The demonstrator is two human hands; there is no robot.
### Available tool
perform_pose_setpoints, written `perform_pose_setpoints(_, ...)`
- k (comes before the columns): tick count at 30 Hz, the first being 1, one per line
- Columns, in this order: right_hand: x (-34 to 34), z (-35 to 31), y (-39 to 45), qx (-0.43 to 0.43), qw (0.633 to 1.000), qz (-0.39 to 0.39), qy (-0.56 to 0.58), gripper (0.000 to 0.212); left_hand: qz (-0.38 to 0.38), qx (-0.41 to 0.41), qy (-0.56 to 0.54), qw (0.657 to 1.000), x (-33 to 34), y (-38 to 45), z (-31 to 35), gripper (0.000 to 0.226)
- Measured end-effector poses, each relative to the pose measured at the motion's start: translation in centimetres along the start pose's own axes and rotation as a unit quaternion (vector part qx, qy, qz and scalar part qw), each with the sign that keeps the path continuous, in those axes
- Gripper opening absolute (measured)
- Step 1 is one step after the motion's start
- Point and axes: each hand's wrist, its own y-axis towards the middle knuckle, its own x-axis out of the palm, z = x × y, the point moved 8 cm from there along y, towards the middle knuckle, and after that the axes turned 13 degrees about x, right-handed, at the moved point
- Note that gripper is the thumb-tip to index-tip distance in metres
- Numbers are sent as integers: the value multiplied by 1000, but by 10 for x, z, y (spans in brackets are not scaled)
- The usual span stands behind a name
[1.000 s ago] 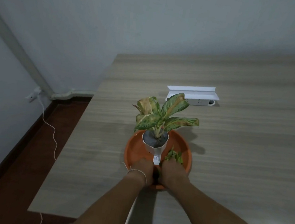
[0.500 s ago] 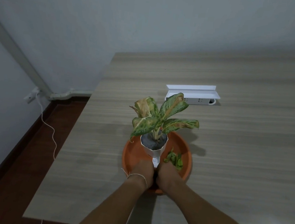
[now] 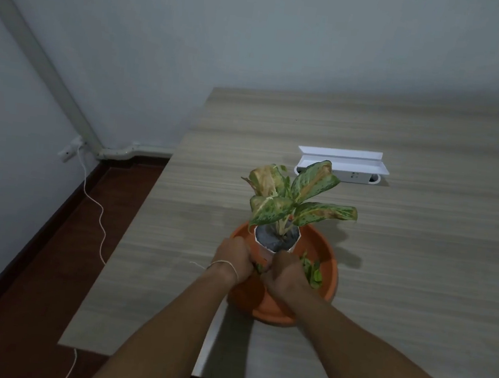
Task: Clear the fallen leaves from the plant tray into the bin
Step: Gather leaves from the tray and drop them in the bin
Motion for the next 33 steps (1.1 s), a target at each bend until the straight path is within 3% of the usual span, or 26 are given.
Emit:
perform_pose_setpoints(5,9,-31,-12,13,999,8,35,24,6,-39,-24,999,-20,-21,-41,28)
perform_pose_setpoints(10,31,-77,-30,8,999,-32,41,20,94,-97,-89,987,-63,-70,-93,9)
perform_pose_setpoints(20,151,-249,-120,-117,988,-102,25,11,234,-282,-121,922,-150,-273,-279,9)
perform_pose_setpoints(26,276,-307,-203,-191,964,-183,16,9,236,-378,-153,882,-90,-384,-372,7)
perform_pose_setpoints(33,425,-249,-233,-201,940,-260,-88,18,175,-448,-178,859,38,-453,-436,11)
